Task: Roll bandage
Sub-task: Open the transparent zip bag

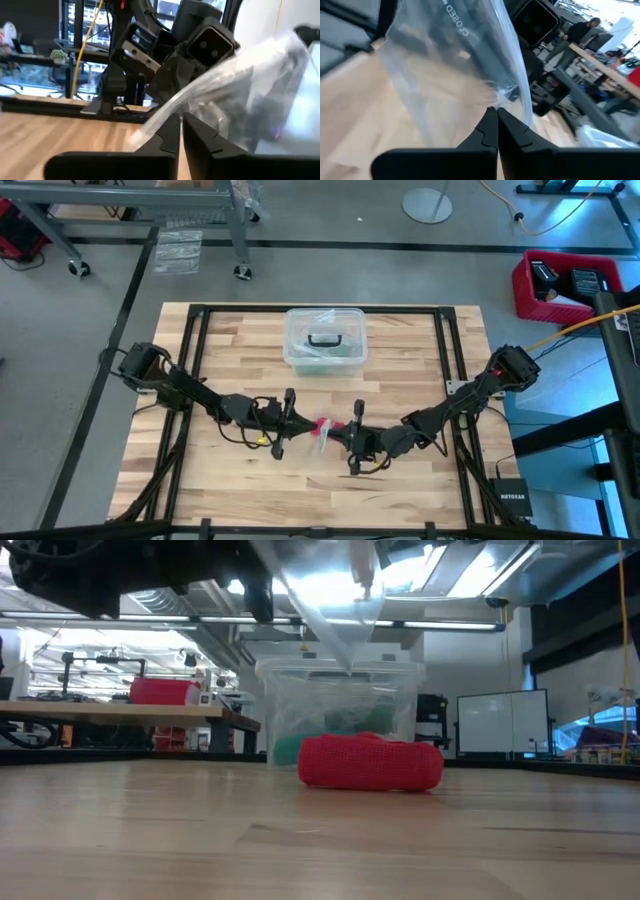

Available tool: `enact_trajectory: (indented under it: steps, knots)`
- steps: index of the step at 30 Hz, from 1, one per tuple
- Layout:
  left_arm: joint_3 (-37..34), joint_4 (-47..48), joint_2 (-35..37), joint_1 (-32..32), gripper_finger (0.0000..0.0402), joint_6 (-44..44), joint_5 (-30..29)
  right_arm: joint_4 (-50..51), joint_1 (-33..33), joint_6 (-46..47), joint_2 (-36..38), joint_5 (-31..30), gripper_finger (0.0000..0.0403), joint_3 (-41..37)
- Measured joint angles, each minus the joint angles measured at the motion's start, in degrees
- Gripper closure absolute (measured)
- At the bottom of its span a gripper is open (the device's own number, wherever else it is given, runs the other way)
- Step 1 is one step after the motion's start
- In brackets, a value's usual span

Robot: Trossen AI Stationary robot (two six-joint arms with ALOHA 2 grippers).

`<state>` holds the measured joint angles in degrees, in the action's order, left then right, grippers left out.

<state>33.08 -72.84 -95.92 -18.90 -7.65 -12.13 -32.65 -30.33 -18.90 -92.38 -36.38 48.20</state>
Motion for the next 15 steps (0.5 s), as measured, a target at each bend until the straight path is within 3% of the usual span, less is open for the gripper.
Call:
enact_trajectory:
  steps: [5,10,15]
  knots:
    - [0.4,11.5,5.3,-0.2,0.0334,5.4,-0.6,-4.0,0.6,4.5,0.9,3.9,0.0402,-1.6]
    - [2.3,22.7,10.3,-2.6,0.0287,14.8,-2.0,-9.7,4.2,11.3,1.2,14.6,0.0402,-3.4]
    - [3.3,27.1,12.3,-6.2,0.0278,23.6,-8.9,-11.6,8.9,17.8,1.2,27.8,0.0402,-4.2]
